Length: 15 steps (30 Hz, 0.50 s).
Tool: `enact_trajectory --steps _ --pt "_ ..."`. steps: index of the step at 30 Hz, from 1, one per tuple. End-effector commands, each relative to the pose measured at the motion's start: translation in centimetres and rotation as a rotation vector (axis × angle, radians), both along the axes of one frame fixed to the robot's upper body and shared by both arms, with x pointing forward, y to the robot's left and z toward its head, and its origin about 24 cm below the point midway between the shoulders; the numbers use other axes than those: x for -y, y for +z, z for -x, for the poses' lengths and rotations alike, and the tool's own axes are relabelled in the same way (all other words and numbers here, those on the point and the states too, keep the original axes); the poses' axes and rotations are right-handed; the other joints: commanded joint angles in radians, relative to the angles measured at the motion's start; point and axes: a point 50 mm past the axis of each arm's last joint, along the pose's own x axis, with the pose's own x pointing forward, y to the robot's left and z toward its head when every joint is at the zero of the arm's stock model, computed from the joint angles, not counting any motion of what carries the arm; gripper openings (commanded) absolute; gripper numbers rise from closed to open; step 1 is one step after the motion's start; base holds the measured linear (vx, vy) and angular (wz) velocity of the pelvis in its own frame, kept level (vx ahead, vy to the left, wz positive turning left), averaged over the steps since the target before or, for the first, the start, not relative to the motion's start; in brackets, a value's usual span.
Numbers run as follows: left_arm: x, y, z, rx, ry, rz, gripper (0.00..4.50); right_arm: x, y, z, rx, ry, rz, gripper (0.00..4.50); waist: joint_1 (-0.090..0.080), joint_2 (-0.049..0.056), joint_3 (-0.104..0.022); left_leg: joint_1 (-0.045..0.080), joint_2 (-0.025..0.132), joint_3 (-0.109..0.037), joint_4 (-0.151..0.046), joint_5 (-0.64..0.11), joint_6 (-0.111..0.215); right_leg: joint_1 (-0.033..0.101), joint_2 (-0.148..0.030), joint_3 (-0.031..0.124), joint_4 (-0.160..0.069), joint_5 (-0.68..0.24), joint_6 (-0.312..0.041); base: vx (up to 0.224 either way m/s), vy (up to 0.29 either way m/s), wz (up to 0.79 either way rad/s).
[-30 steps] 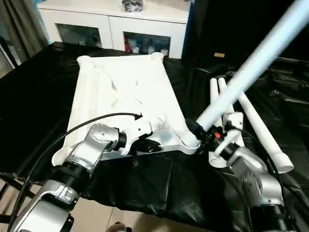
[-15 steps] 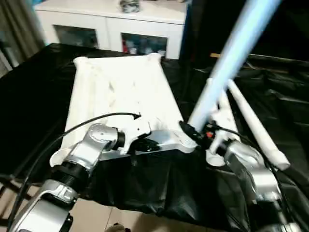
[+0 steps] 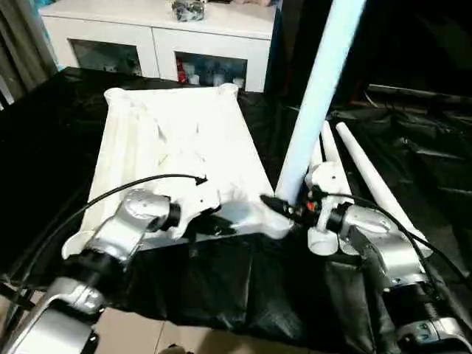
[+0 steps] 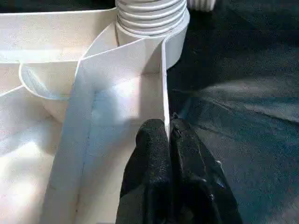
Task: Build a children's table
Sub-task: Insert table leg to table base
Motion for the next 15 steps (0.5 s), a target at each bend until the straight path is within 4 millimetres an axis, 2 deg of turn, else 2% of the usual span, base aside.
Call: enact_trajectory --steps 1,6,11,15 --pt "0.9 0.9 0.3 0.014 -0.103 0.039 0.0 -0.7 -3.6 2.1 -0.176 0.099 0.057 1.89 0.0 0.005 -0.04 0.017 0.05 -0.03 -0.08 -0.252 0.006 0.029 -0.086 0.05 -0.088 -0.194 -0.195 0.0 0.0 0.0" --pt "-0.2 1.1 0.9 -0.029 -0.18 0.019 0.0 -0.7 -3.8 3.4 -0.191 0.223 0.048 1.89 0.003 0.007 -0.036 0.023 0.053 -0.027 -0.085 -0.252 0.015 0.03 -0.086 0.048 -0.088 -0.16 -0.211 0.0 0.0 0.0" --pt "-0.9 1.0 0.8 -0.049 -0.186 -0.011 0.0 -0.6 -4.2 4.1 -0.185 0.298 0.108 1.89 0.003 0.005 -0.033 0.028 0.056 -0.028 -0.092 -0.288 -0.002 0.03 -0.091 0.049 -0.095 -0.207 -0.214 0.0 0.0 0.0" --pt "-1.2 1.0 0.5 -0.037 -0.171 -0.021 0.0 -0.7 -4.1 4.2 -0.175 0.323 0.104 1.89 0.003 0.002 -0.03 0.028 0.056 -0.028 -0.095 -0.287 0.0 0.03 -0.092 0.05 -0.098 -0.221 -0.208 0.0 0.0 0.0"
